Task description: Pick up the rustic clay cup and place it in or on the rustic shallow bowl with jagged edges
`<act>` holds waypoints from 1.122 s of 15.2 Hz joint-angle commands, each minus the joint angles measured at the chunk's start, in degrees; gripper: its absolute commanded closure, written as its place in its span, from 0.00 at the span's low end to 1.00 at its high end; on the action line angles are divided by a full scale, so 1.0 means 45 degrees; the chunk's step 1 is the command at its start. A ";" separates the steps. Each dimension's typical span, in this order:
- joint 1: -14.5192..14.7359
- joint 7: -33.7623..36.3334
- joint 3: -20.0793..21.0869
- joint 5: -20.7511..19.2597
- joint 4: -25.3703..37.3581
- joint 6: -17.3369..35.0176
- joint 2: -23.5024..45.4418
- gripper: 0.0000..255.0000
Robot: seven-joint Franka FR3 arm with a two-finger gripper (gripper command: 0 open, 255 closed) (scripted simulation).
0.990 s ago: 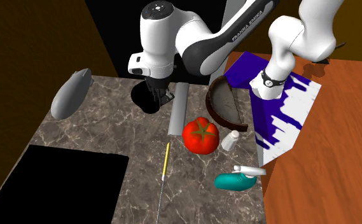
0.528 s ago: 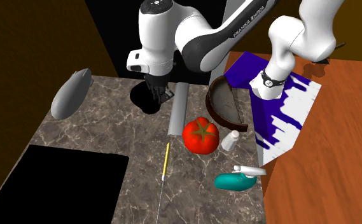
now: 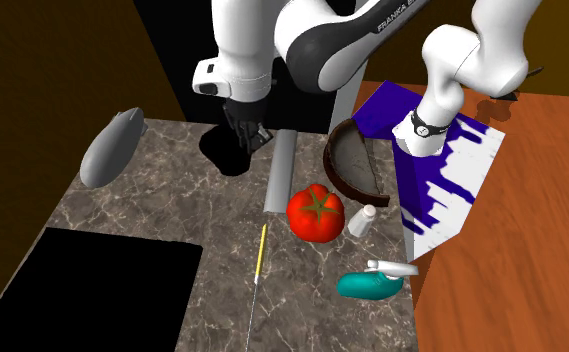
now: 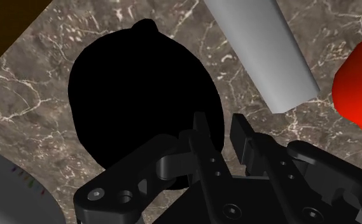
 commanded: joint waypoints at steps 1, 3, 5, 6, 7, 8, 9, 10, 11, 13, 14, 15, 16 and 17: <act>0.0018 0.0031 -0.0001 -0.0046 0.0225 -0.0340 -0.0129 1.00; 0.0024 0.0043 -0.0005 -0.0077 0.0457 -0.0661 -0.0223 1.00; 0.0030 0.0052 -0.0009 -0.0103 0.0701 -0.0985 -0.0306 1.00; 0.0032 0.0055 -0.0010 -0.0115 0.0827 -0.1147 -0.0343 1.00; 0.0034 0.0058 -0.0011 -0.0126 0.0957 -0.1310 -0.0378 1.00; 0.0036 0.0060 -0.0013 -0.0136 0.1090 -0.1474 -0.0410 1.00; 0.0037 0.0061 -0.0014 -0.0145 0.1226 -0.1638 -0.0440 1.00; 0.0038 0.0062 -0.0015 -0.0152 0.1365 -0.1802 -0.0467 1.00; 0.0039 0.0062 -0.0016 -0.0159 0.1507 -0.1968 -0.0491 1.00; 0.0040 0.0061 -0.0018 -0.0170 0.1802 -0.2300 -0.0530 1.00; 0.0040 0.0059 -0.0019 -0.0174 0.1954 -0.2467 -0.0545 1.00; 0.0040 0.0056 -0.0020 -0.0177 0.2110 -0.2635 -0.0558 1.00; 0.0039 0.0053 -0.0021 -0.0179 0.2269 -0.2803 -0.0567 1.00; 0.0038 0.0050 -0.0023 -0.0181 0.2432 -0.2973 -0.0574 1.00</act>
